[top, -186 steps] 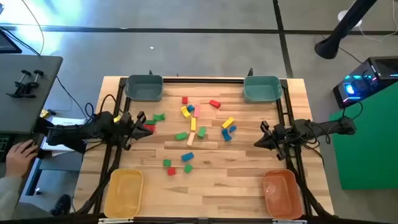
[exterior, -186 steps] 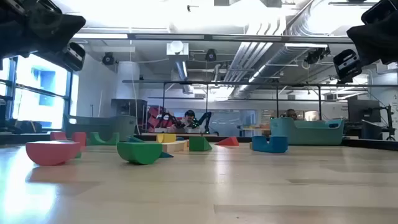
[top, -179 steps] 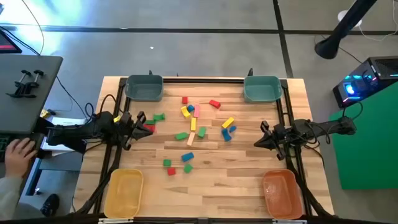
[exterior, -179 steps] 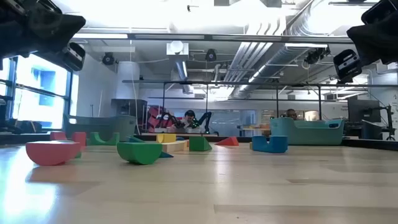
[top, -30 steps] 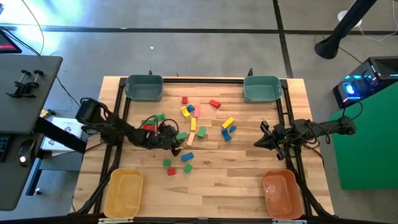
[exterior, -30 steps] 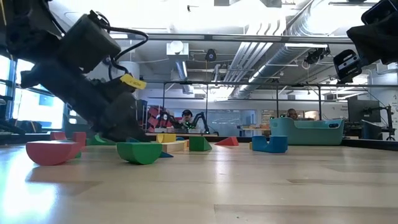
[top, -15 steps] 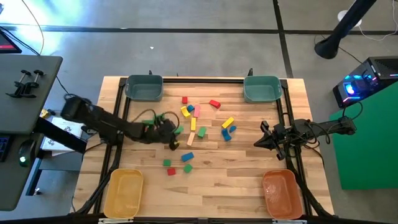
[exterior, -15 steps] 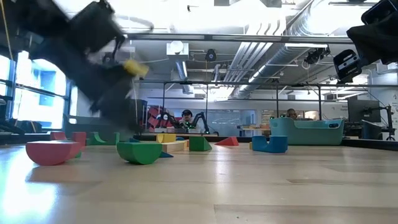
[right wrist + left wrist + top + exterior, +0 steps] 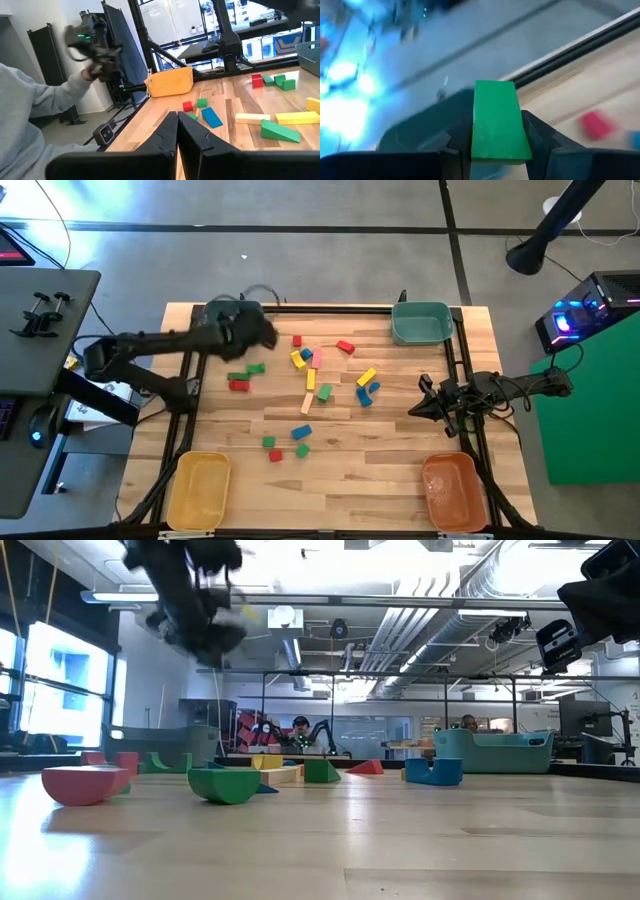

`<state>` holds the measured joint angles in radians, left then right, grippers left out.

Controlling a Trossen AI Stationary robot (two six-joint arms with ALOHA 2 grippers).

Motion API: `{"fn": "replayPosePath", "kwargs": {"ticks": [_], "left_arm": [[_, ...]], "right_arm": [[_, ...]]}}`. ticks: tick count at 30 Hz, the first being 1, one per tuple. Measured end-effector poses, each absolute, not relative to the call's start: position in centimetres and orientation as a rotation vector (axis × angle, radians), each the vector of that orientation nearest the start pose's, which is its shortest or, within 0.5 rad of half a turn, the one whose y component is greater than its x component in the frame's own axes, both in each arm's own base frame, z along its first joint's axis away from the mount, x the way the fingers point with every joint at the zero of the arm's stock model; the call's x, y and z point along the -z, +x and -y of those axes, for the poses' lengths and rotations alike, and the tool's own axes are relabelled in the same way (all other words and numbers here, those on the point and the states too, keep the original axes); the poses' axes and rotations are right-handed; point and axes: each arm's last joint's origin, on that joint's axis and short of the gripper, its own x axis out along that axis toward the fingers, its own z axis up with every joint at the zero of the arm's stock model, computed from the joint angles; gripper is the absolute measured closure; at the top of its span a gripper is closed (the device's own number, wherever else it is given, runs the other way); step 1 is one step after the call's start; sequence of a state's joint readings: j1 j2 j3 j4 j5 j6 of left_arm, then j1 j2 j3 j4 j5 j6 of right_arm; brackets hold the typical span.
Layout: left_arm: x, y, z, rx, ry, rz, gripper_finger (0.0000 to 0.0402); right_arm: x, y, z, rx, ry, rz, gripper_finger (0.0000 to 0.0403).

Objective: Sort blocks by size
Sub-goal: Put the left green triangular block into the blue bin, then put the right yellow rectangular block into the green bin

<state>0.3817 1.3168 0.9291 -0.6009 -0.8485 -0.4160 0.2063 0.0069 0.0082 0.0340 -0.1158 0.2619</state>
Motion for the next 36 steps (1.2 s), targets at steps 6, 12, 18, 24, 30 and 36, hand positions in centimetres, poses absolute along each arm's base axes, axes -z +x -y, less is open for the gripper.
{"fn": "replayPosePath", "kwargs": {"ticks": [6,12,18,24,30,36], "left_arm": [[-21.9,19.2,-17.6,-1.463,-0.299,-0.963,0.0302],[-19.1,17.6,-20.6,-1.472,-0.463,-1.085,0.0302],[-17.5,17.4,-21.2,-1.468,-0.507,-1.159,0.0281],[-16.7,17.6,-21.4,-1.477,-0.519,-1.182,0.0248],[-16.3,17.4,-21.7,-1.475,-0.543,-1.194,0.0213],[-16.6,17.2,-21.6,-1.422,-0.54,-1.228,0.0191]], "right_arm": [[-16.9,9.5,-2.3,-0.325,0.261,-0.007,0.0401],[-16.9,9.5,-2.3,-0.325,0.261,-0.007,0.0401],[-16.9,9.5,-2.3,-0.325,0.261,-0.007,0.0401],[-16.9,9.5,-2.3,-0.325,0.261,-0.007,0.0401],[-16.9,9.5,-2.3,-0.325,0.261,-0.007,0.0401],[-16.9,9.5,-2.3,-0.325,0.261,-0.007,0.0401]]}}
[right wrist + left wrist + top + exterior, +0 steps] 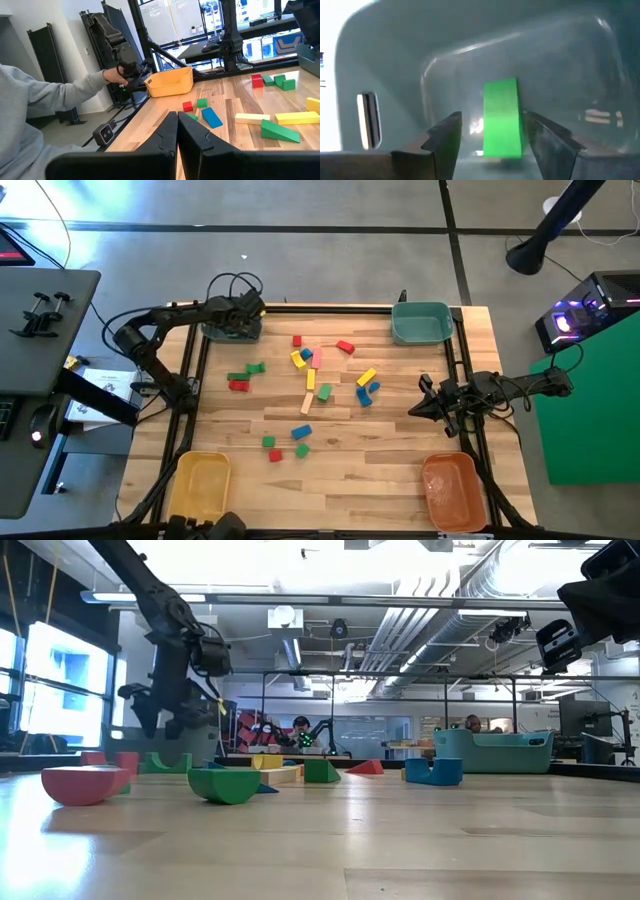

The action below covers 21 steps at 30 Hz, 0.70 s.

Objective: Sort blocks by size
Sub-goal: Put the right yellow rectangular block into the green bin

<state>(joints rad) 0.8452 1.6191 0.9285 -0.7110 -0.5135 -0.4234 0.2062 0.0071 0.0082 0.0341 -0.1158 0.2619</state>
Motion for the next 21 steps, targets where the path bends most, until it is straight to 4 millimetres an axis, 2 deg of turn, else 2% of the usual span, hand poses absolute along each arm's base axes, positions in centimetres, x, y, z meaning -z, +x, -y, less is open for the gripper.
{"fn": "replayPosePath", "kwargs": {"ticks": [5,11,15,21], "left_arm": [[-19.1,16.9,-20.8,-1.318,-0.582,-1.131,0.0189],[-24.1,16.9,-18.3,-1.251,-0.527,-0.869,0.0188],[-27.5,18.1,-15.5,-1.125,-0.429,-0.662,0.0188],[-31.8,21.1,-9.4,-0.698,-0.236,-0.385,0.0188]], "right_arm": [[-16.9,9.5,-2.3,-0.325,0.261,-0.007,0.0401],[-16.9,9.5,-2.3,-0.325,0.261,-0.007,0.0401],[-16.9,9.5,-2.3,-0.325,0.261,-0.007,0.0401],[-16.9,9.5,-2.3,-0.325,0.261,-0.007,0.0401]]}}
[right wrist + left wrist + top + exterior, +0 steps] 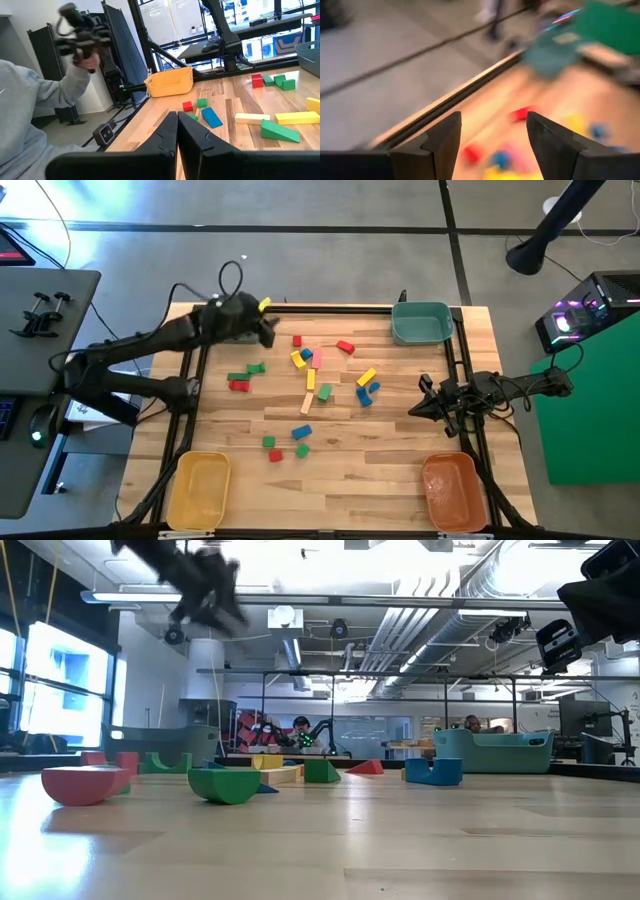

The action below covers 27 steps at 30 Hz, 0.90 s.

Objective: Sort blocks by size
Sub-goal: Put the right yellow rectangular block into the green bin

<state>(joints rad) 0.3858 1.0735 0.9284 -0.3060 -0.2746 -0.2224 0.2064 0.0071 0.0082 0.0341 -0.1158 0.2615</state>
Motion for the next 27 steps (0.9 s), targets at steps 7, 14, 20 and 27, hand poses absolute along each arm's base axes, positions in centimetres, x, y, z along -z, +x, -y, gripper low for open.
{"fn": "replayPosePath", "kwargs": {"ticks": [7,14,20,27], "left_arm": [[-33.0,24.2,-2.2,-0.349,-0.045,-0.272,0.0188],[-30.5,26.7,1.5,-0.442,-0.019,-0.324,0.0188],[-25.5,28.1,1.0,-0.483,0.011,-0.373,0.0188],[-23.7,27.4,-4.8,-0.384,-0.031,-0.31,0.0198]], "right_arm": [[-17.9,9.4,-2.1,-0.269,0.271,0.106,0.0401],[-19.5,9.1,-1.8,-0.216,0.304,0.283,0.0401],[-20.7,8.7,-1.2,-0.046,0.301,0.432,0.0401],[-20.6,8.9,-0.2,0.247,0.221,0.423,0.0401]]}}
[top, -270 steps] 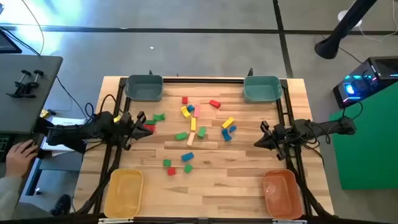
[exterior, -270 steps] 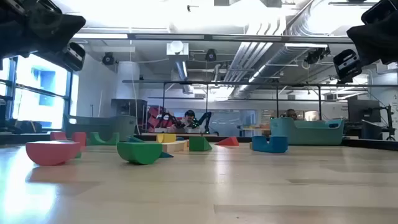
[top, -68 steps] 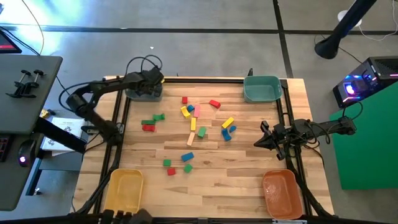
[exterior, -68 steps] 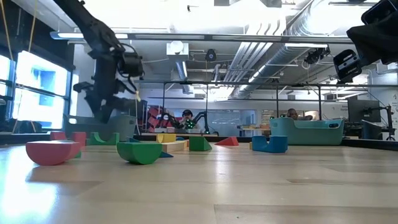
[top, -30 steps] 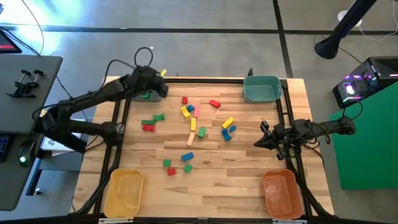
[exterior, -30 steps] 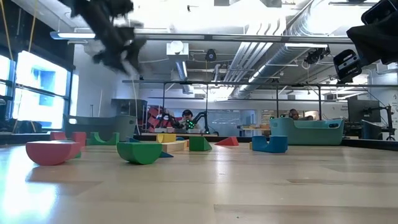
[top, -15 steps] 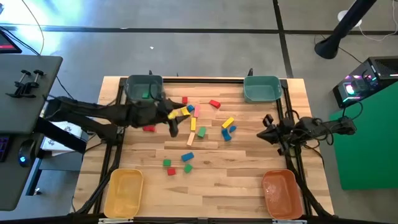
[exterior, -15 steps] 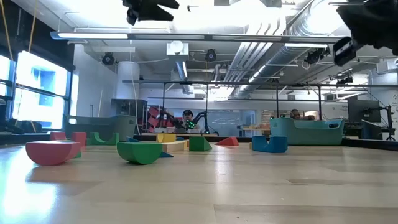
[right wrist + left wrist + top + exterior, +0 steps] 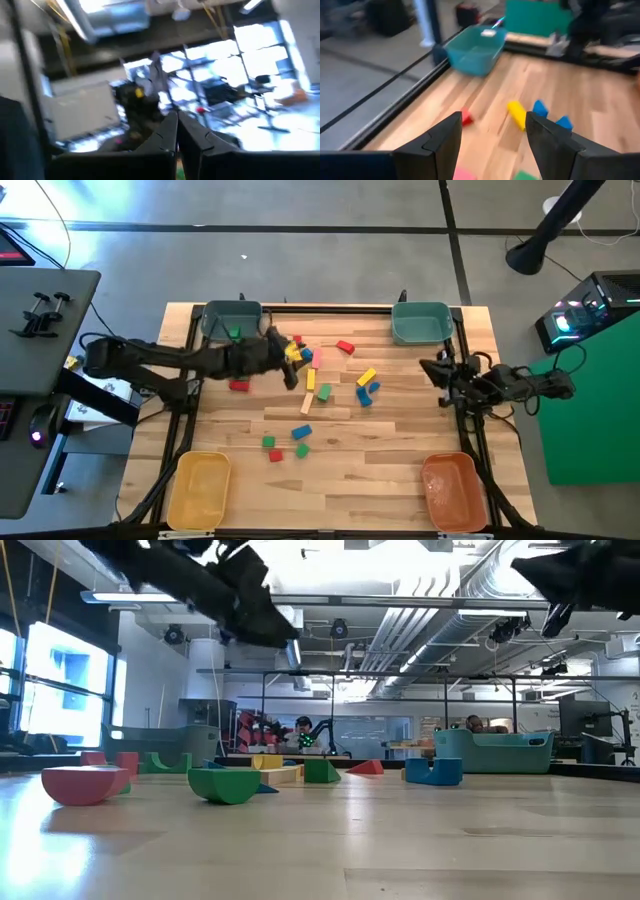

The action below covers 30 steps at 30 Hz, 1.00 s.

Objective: Sort blocks by size
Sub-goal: Put the right yellow rectangular block into the green bin

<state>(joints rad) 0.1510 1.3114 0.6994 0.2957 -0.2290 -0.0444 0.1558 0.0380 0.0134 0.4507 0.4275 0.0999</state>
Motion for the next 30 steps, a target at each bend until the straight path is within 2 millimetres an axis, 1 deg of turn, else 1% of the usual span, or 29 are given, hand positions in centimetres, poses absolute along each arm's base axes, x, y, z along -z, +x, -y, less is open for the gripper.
{"fn": "replayPosePath", "kwargs": {"ticks": [3,6,8,10,13,16,18,20,23,27,30], "left_arm": [[-23.9,27.7,-6.1,-0.301,0.007,-0.259,0.0202],[-23.9,28.1,-6.7,-0.306,0.031,-0.216,0.0202],[-23.9,28.4,-6.8,-0.313,0.032,-0.194,0.0202],[-23.6,28.7,-6.7,-0.311,0.02,-0.184,0.0203],[-23.2,29.0,-6.6,-0.312,-0.012,-0.179,0.0203],[-22.8,29.2,-6.6,-0.351,-0.029,-0.186,0.0203],[-22.6,29.3,-6.6,-0.381,-0.028,-0.191,0.0203],[-22.6,29.4,-6.7,-0.401,-0.026,-0.183,0.0203],[-22.6,29.5,-6.7,-0.401,-0.026,-0.177,0.0203],[-22.5,29.5,-6.3,-0.387,-0.024,-0.189,0.0203],[-22.4,29.6,-6.0,-0.375,-0.021,-0.197,0.0203]], "right_arm": [[-20.5,9.5,0.4,0.332,0.185,0.346,0.0401],[-20.4,10.4,1.2,0.419,0.155,0.239,0.0401],[-20.7,11.2,1.8,0.442,0.145,0.153,0.0399],[-21.3,12.2,2.6,0.429,0.129,0.042,0.0392],[-22.5,14.1,4.1,0.383,0.12,-0.168,0.0376],[-23.4,16.3,6.1,0.287,0.099,-0.39,0.0351],[-23.5,17.8,7.6,0.214,0.093,-0.526,0.0331],[-22.8,19.3,9.0,0.13,0.091,-0.664,0.0308],[-21.1,21.2,11.0,0.024,0.095,-0.841,0.0267],[-19.1,24.0,13.1,-0.048,0.047,-0.948,0.022],[-17.9,25.9,13.8,-0.127,-0.011,-1.013,0.0201]]}}
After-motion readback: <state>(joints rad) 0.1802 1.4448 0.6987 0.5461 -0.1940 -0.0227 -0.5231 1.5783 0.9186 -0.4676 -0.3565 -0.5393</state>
